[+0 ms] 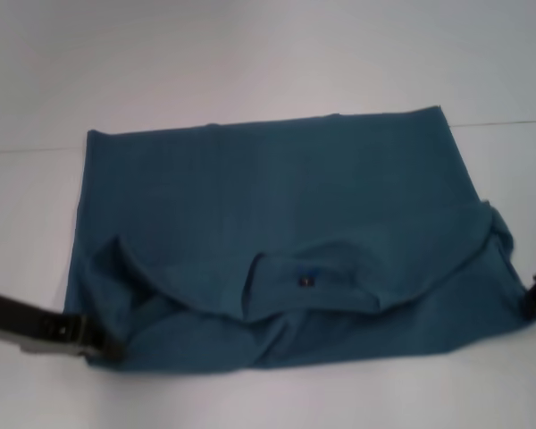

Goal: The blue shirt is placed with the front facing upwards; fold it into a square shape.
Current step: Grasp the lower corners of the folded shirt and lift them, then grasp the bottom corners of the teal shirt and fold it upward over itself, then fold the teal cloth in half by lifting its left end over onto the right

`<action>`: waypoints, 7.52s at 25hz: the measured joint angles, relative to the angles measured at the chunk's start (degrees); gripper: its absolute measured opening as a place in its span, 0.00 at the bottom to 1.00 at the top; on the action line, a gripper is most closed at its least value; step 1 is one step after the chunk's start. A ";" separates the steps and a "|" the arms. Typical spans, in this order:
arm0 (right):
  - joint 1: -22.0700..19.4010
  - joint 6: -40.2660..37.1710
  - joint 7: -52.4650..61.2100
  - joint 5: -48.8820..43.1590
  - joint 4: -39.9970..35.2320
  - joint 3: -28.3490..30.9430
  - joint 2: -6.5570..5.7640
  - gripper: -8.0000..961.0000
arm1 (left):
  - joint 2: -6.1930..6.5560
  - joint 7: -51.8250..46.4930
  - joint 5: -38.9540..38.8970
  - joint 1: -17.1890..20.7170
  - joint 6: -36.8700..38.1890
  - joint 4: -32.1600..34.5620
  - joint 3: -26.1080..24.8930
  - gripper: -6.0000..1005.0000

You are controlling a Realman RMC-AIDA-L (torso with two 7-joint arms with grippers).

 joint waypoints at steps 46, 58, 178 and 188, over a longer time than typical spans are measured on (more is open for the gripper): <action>2.84 4.97 -1.57 11.10 -0.85 10.56 -4.44 0.14 | 5.61 -7.03 12.25 -12.01 -7.21 -5.90 -8.04 0.04; 5.04 21.41 4.01 9.96 2.89 0.90 -2.44 0.15 | 5.20 -9.43 12.42 -14.77 -19.67 -10.47 -4.34 0.04; -13.31 13.13 -21.85 55.63 11.21 4.10 0.12 0.97 | 1.55 3.14 -6.92 -1.00 -28.95 -11.05 -9.48 0.71; -13.40 13.27 -21.89 55.65 11.34 4.94 0.25 0.97 | -1.37 -5.90 -6.39 -0.28 -37.71 -11.69 -9.43 0.88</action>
